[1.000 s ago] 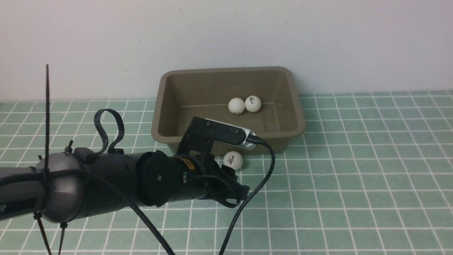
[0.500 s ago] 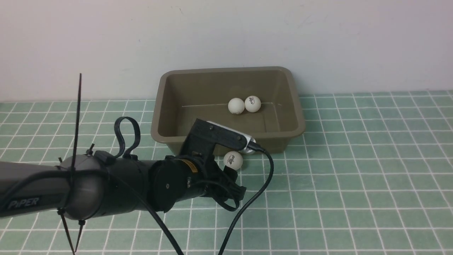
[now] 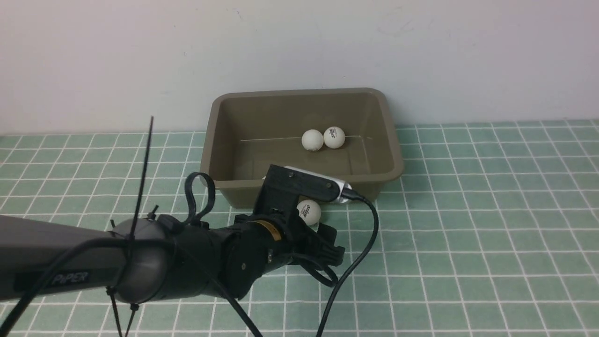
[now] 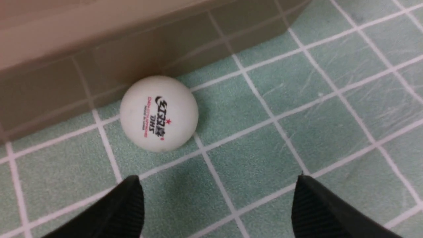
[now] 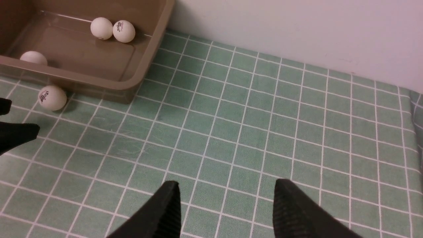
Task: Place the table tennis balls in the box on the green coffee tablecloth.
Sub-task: 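Reach for and grasp a ping pong ball on the table beside the basket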
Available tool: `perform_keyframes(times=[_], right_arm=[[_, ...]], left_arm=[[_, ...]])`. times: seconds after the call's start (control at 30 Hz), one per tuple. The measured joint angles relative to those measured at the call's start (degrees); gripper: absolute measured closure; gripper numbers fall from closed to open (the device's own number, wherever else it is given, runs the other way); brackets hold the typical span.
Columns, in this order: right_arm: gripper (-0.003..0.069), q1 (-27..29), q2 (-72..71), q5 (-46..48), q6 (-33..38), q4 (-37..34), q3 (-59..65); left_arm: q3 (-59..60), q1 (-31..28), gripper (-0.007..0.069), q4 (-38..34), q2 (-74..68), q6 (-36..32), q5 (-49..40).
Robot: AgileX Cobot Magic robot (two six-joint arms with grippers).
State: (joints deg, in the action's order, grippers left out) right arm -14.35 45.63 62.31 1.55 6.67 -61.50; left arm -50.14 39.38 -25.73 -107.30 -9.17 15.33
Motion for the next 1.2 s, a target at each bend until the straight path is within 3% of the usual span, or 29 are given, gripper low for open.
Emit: perform_keyframes(times=[0.37, 1.03, 1.2], right_arm=[[0.0303, 0.00, 0.00, 0.81, 0.06, 0.00, 0.00], [0.0303, 0.00, 0.00, 0.01, 0.23, 0.00, 0.00], [0.0303, 0.00, 0.00, 0.01, 0.23, 0.00, 0.00]], left_arm=[[-1.09, -0.70, 0.0083, 0.00, -3.77, -3.19, 4.77], [-1.09, -1.01, 0.0085, 3.53, -7.58, -3.20, 13.72], [-1.27, -1.01, 0.0164, 3.81, -8.60, -3.20, 16.22]])
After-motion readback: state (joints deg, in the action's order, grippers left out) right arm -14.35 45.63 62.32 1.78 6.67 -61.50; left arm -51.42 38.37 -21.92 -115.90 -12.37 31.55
